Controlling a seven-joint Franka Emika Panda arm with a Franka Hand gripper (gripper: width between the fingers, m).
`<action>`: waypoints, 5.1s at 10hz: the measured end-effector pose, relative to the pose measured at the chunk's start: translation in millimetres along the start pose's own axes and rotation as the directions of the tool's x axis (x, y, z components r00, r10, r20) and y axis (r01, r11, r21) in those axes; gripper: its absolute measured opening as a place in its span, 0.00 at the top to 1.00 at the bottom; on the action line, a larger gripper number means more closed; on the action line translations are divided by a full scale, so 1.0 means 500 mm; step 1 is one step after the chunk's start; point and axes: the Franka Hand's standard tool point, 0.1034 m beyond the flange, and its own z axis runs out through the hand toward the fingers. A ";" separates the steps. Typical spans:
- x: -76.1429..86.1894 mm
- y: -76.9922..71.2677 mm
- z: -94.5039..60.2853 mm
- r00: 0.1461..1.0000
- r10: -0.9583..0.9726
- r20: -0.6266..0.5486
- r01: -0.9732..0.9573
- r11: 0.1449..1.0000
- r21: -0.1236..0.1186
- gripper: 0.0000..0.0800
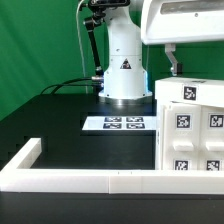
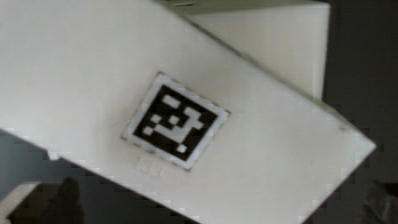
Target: Assemble cabinet
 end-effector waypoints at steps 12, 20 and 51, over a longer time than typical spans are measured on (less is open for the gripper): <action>-0.031 0.011 0.035 0.760 -0.643 0.094 0.647 0.762 -0.021 0.00; -0.031 0.017 0.046 0.838 -0.537 0.091 0.542 0.839 -0.038 0.31; -0.059 0.032 0.043 -0.432 0.901 -0.029 -0.897 -0.433 -0.088 0.31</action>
Offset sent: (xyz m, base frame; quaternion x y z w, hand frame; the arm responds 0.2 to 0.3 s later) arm -0.0114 0.0139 0.0002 0.0193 -0.0231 -0.1744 0.9842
